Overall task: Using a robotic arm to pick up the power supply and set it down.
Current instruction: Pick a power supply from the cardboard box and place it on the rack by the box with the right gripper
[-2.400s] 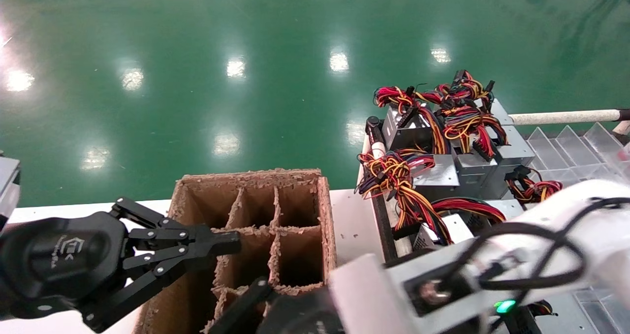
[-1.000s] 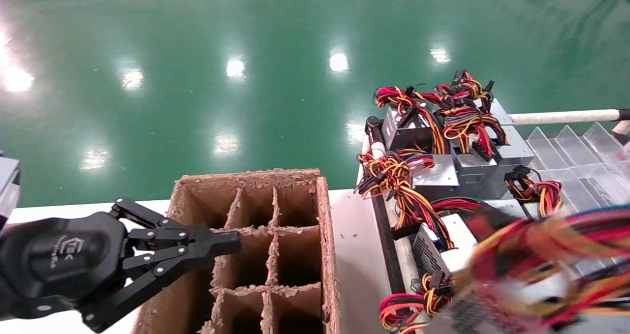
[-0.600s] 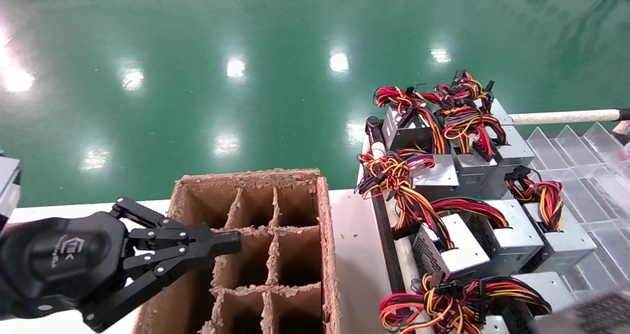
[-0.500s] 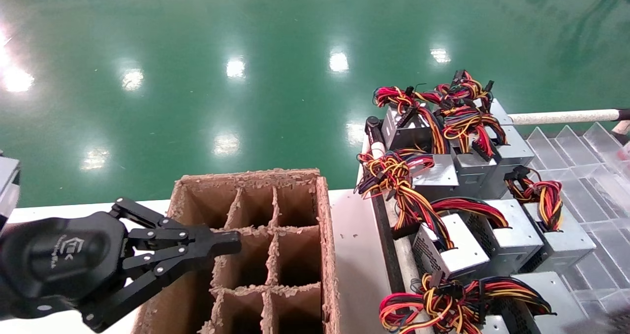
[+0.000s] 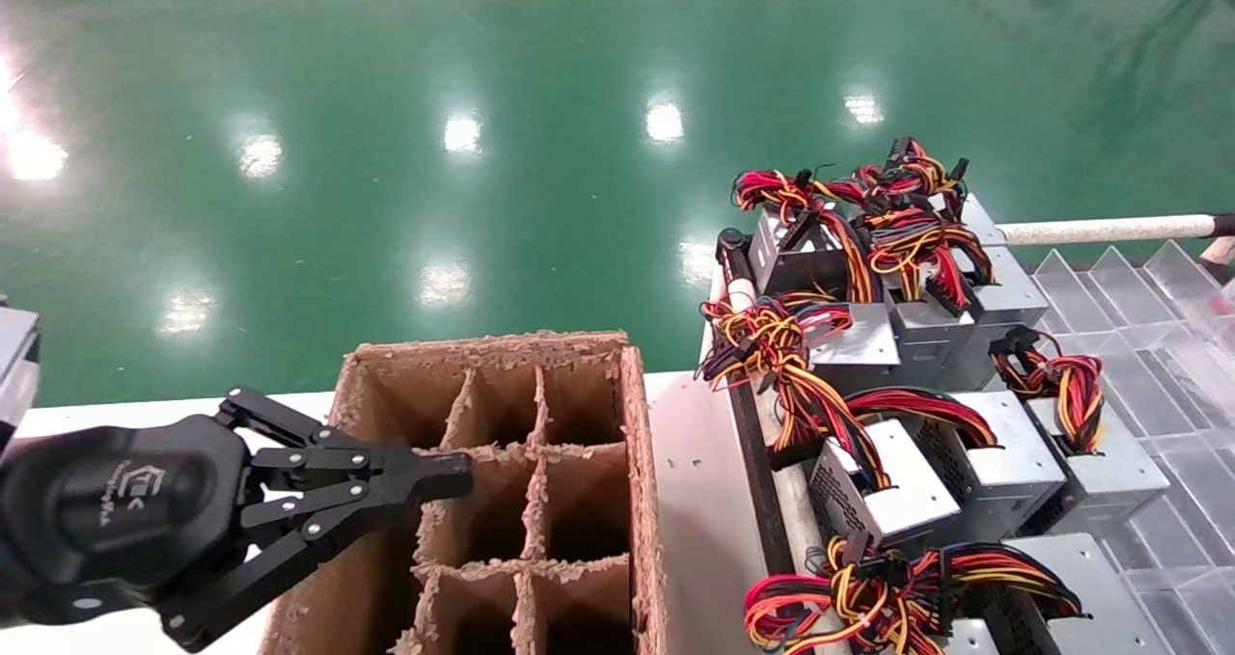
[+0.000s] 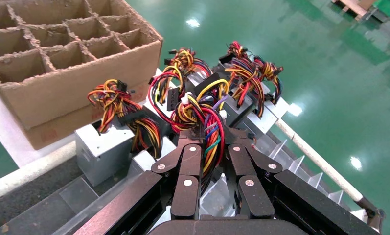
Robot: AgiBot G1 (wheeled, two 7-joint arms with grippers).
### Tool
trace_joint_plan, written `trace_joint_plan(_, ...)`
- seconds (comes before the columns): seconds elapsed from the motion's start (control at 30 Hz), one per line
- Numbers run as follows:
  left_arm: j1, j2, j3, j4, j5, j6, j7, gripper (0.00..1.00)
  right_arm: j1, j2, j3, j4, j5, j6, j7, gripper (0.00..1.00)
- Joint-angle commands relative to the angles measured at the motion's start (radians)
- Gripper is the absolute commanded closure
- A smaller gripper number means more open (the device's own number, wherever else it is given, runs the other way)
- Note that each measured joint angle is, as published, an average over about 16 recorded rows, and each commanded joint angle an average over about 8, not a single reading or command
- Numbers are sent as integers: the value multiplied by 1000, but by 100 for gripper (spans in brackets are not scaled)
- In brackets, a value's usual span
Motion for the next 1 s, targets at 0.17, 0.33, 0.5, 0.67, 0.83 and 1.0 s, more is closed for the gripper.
trace_joint_plan(0.17, 0, 0, 0, 0, 0, 0, 0, 100, 7, -25, -49, -56, -5, 4, -48, 100)
trace_joint_plan(0.33, 0, 0, 0, 0, 0, 0, 0, 100, 2, -65, -79, -98, -12, 9, -78, 100)
trace_joint_plan(0.5, 0, 0, 0, 0, 0, 0, 0, 100, -1, -112, -115, -131, -17, 21, -104, 100)
trace_joint_plan(0.67, 0, 0, 0, 0, 0, 0, 0, 100, 0, -161, -158, -159, -15, 43, -127, 100)
trace_joint_plan(0.83, 0, 0, 0, 0, 0, 0, 0, 100, 6, -211, -209, -193, 2, 71, -155, 100)
trace_joint_plan(1.0, 0, 0, 0, 0, 0, 0, 0, 100, 12, -250, -253, -236, 28, 93, -188, 100)
